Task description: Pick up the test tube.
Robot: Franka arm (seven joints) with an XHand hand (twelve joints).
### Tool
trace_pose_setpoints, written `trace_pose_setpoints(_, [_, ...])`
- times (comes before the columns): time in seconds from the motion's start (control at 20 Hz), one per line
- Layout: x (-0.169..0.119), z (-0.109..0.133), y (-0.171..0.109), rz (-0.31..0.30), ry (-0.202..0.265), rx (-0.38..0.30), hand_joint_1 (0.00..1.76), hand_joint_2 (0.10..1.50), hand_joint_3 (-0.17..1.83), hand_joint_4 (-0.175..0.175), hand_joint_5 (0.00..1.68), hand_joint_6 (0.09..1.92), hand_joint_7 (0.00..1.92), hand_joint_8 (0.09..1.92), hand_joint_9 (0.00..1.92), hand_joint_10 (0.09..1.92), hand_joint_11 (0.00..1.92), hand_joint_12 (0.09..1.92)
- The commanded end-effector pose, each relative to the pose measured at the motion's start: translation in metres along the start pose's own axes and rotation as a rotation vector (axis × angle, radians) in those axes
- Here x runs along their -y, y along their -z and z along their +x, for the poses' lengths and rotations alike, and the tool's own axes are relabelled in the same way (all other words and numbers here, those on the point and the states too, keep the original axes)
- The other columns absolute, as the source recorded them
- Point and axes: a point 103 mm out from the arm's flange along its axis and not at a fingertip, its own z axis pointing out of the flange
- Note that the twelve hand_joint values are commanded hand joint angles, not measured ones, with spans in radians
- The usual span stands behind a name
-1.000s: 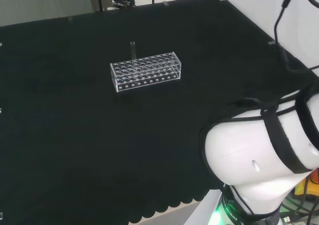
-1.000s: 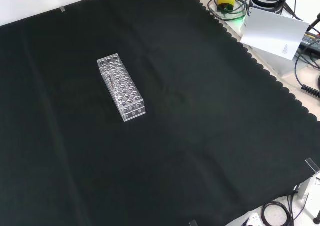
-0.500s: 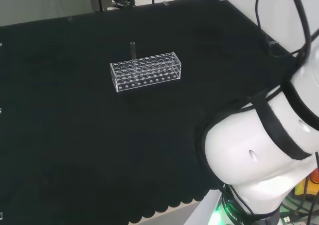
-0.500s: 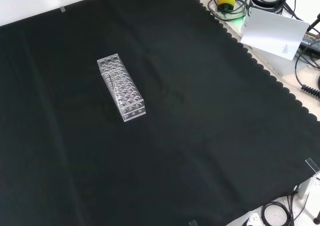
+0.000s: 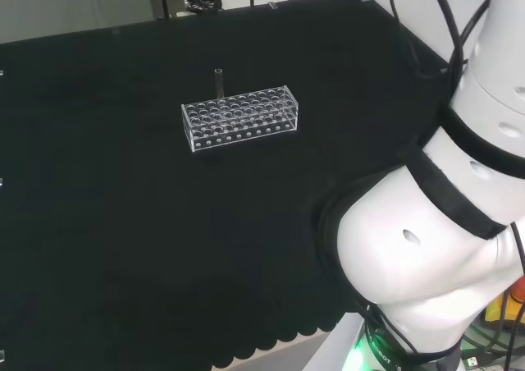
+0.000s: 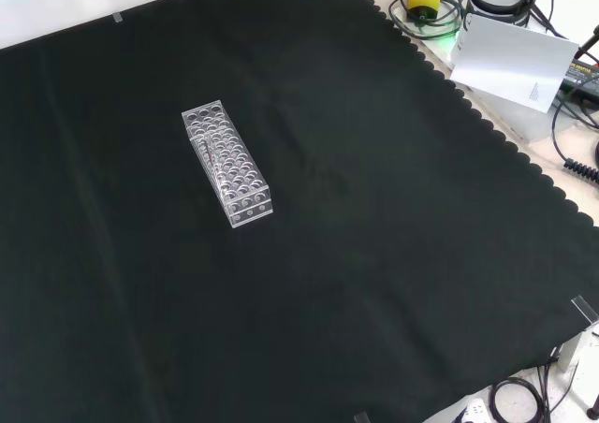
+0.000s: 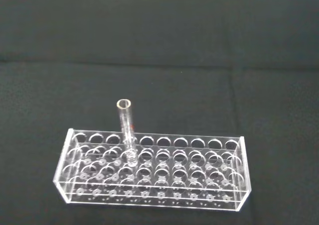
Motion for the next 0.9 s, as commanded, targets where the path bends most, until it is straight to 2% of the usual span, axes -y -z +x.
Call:
trace_pose_setpoints(0.05, [-0.055,0.007,-0.031,0.052,0.059,-0.014,0.68,0.82,0.45,-0.051,0.12,0.09,0.00,0.70,0.00,0.86,0.00,1.46])
trace_pose_setpoints(0.2, [-0.069,0.010,-0.042,0.074,0.067,-0.007,0.70,0.81,0.47,-0.053,0.15,0.09,0.00,0.73,0.00,0.88,0.00,1.48])
trace_pose_setpoints(0.4, [-0.084,0.012,-0.055,0.094,0.085,-0.005,0.71,0.80,0.48,-0.012,0.18,0.09,0.00,0.73,0.00,0.90,0.00,1.48])
trace_pose_setpoints(0.55, [-0.092,0.013,-0.062,0.107,0.082,-0.006,0.72,0.80,0.49,0.006,0.20,0.09,0.00,0.72,0.00,0.91,0.00,1.48])
trace_pose_setpoints(0.9, [-0.108,0.018,-0.079,0.156,0.092,0.021,0.72,0.79,0.50,0.012,0.20,0.09,0.00,0.71,0.00,0.92,0.00,1.48])
